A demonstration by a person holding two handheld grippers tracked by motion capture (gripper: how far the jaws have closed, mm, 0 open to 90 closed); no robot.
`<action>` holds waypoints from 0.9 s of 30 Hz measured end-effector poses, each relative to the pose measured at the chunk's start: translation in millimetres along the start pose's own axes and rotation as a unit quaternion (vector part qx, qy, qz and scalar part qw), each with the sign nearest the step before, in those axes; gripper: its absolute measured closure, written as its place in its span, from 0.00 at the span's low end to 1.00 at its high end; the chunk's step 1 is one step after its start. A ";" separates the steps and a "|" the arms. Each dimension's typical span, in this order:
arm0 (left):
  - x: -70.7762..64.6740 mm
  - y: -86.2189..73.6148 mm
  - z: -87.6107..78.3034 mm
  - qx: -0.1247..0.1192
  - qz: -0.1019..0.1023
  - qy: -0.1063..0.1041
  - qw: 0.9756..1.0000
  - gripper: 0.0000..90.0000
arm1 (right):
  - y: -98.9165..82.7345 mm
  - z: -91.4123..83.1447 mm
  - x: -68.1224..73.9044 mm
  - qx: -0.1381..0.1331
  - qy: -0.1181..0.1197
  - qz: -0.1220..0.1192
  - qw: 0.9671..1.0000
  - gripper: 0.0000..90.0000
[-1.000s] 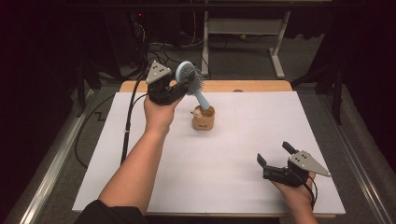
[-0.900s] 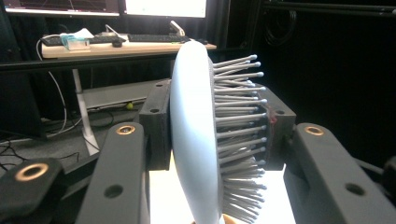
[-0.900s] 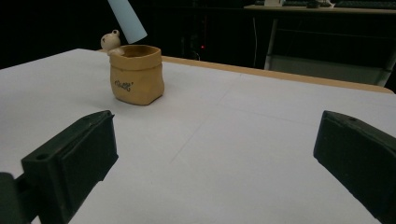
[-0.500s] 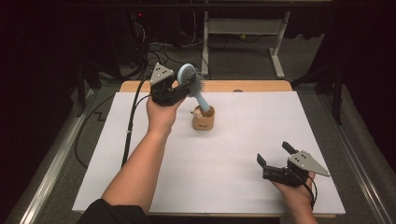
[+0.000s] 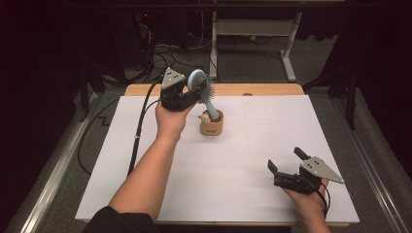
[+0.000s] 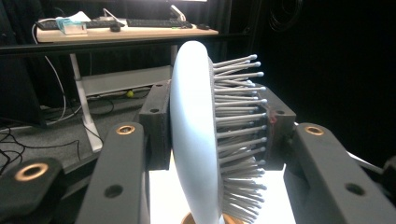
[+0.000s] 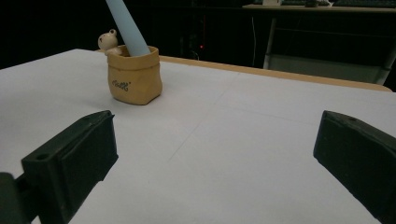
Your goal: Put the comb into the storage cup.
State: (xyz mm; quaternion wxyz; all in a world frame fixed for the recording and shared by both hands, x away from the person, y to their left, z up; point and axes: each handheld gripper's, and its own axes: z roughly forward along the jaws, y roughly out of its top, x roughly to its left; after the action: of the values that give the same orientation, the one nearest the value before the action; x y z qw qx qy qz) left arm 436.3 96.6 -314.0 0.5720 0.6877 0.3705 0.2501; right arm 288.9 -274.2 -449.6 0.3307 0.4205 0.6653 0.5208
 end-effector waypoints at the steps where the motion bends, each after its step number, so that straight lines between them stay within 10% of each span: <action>1: -0.3 -0.4 0.5 0.001 0.000 0.000 1.000 0.63 | 0.0 0.0 -0.1 0.000 0.000 -0.001 1.000 0.00; 27: 4.1 -18.5 13.7 0.020 -0.018 0.003 1.000 0.63 | 0.3 -0.9 -1.8 -0.005 0.000 0.003 1.000 0.00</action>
State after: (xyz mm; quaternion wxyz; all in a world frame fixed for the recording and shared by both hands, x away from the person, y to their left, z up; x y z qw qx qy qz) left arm 445.2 92.9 -335.3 0.5613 0.6917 0.3897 0.2339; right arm 288.9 -276.2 -449.1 0.3318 0.4208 0.6612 0.5251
